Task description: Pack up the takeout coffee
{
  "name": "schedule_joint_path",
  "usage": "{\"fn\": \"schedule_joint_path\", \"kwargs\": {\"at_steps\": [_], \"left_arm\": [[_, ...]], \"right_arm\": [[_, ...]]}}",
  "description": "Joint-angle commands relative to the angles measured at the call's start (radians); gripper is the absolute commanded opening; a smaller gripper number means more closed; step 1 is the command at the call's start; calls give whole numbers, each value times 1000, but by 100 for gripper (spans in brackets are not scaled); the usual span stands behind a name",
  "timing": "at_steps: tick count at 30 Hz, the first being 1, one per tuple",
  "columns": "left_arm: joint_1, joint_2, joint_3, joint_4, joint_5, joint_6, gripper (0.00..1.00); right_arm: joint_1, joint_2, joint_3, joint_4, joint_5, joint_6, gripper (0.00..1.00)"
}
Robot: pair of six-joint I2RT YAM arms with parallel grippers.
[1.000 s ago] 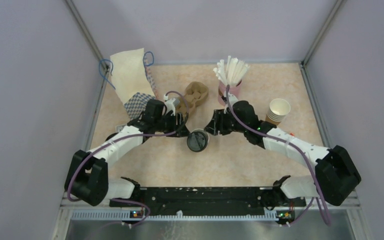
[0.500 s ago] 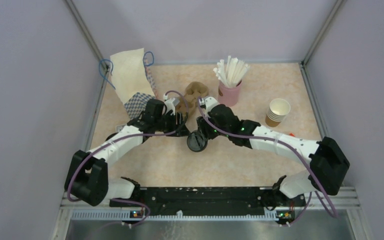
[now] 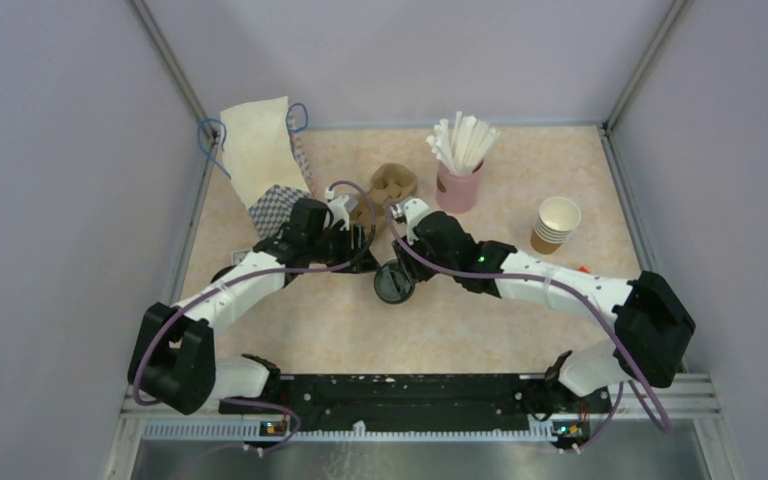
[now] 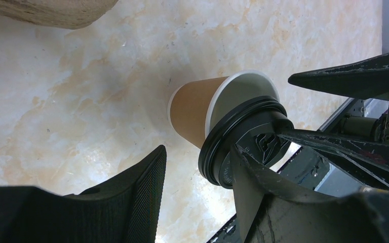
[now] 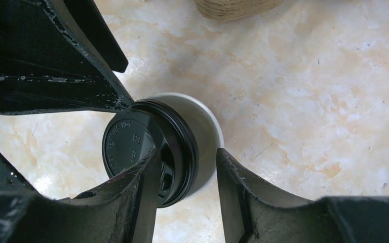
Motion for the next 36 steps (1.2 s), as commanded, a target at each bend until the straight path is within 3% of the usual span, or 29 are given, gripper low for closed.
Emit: {"fn": "schedule_joint_path", "kwargs": {"at_steps": [1, 29, 36], "left_arm": [[4, -24, 29, 14, -4, 14, 55], [4, -35, 26, 8, -2, 10, 55], [4, -41, 29, -1, -5, 12, 56]], "right_arm": [[17, 3, 36, 55, -34, -31, 43], [19, 63, 38, 46, -59, -80, 35], [18, 25, 18, 71, -32, -46, 15]]}}
